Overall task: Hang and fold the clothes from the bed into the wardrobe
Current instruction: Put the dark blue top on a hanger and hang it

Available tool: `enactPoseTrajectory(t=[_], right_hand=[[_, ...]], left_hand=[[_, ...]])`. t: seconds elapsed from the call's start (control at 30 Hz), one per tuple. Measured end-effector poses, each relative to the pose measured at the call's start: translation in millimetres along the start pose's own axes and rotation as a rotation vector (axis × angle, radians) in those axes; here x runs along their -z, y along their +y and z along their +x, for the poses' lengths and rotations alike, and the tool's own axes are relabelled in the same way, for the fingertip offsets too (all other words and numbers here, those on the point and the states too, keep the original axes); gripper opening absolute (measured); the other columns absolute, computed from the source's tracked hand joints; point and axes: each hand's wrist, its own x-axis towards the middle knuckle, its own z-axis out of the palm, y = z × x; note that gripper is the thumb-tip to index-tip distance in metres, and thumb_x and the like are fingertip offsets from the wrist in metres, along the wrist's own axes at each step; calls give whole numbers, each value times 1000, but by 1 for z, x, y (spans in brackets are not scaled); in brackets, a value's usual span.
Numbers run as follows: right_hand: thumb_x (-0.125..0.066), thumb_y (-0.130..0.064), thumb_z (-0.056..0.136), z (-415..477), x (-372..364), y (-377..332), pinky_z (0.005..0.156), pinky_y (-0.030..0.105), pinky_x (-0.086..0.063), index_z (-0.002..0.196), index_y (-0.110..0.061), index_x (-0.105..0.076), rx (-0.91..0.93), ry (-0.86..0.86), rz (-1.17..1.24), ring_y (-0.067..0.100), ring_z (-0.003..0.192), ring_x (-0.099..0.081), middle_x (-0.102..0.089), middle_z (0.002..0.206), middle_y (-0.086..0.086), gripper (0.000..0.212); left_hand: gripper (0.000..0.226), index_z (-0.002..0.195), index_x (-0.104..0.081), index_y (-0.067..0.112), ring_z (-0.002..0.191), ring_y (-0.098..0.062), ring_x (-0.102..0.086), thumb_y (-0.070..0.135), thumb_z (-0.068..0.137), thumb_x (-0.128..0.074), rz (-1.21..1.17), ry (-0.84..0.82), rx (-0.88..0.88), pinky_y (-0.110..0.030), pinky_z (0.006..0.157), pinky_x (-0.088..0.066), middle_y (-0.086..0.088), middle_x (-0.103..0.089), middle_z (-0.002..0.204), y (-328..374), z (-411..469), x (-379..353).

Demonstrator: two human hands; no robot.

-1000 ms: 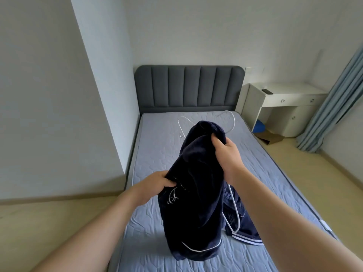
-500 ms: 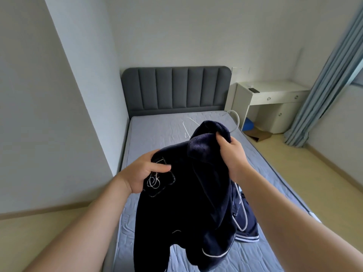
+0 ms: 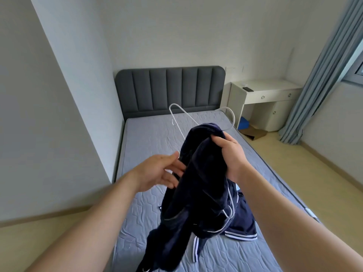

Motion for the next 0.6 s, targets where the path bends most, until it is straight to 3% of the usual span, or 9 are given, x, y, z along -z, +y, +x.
enactPoseTrajectory(t=[0.07,0.1,0.17,0.3,0.43,0.53,0.6], right_hand=[[-60,-20,91,-1,-2,2,74,36,-60,90,-34,-77,12,-47,-35,21,90,-73,-76,98,2,22],[-60,-19,92,-1,-3,3,78,39,-60,90,-33,-76,10,-68,-52,23,92,-73,-76,99,4,22],[-60,-17,93,-1,-5,4,82,41,-60,89,-32,-76,5,-94,-102,22,91,-73,-75,98,4,23],[-61,-16,93,-1,-3,7,84,41,-60,87,-33,-75,5,-71,-177,18,87,-73,-76,94,1,23],[-61,-24,94,3,6,8,76,33,-58,88,-38,-71,114,25,-482,16,86,-71,-74,85,-10,18],[-59,-28,94,7,19,11,63,25,-48,88,-35,-65,196,90,-804,8,78,-63,-68,79,-14,10],[-60,-30,94,9,25,15,59,23,-43,86,-34,-63,212,128,-856,6,76,-61,-66,79,-15,10]], left_hand=[[31,110,-65,13,77,-21,-70,35,90,-71,163,357,-125,-35,71,-57,-9,-68,108,-1,10,-10],[34,112,-63,19,79,-17,-69,35,84,-77,248,453,-180,-29,69,-57,0,-67,109,-3,14,-14],[44,116,-62,27,81,-11,-68,39,78,-82,357,418,-205,-26,72,-55,10,-65,108,-9,19,-21],[27,94,-70,11,76,-18,-63,33,78,-73,352,358,-162,-50,85,-53,-15,-70,92,-20,28,-30],[15,90,-71,17,85,-22,-68,29,94,-63,257,499,-213,-42,83,-53,-9,-72,90,-19,30,-19],[24,79,-58,16,60,-3,-53,34,93,-65,387,597,-297,-32,62,-46,1,-59,68,-12,30,-5],[30,78,-50,18,55,-3,-46,37,89,-69,460,631,-355,-25,57,-40,9,-51,65,-8,30,-1]])
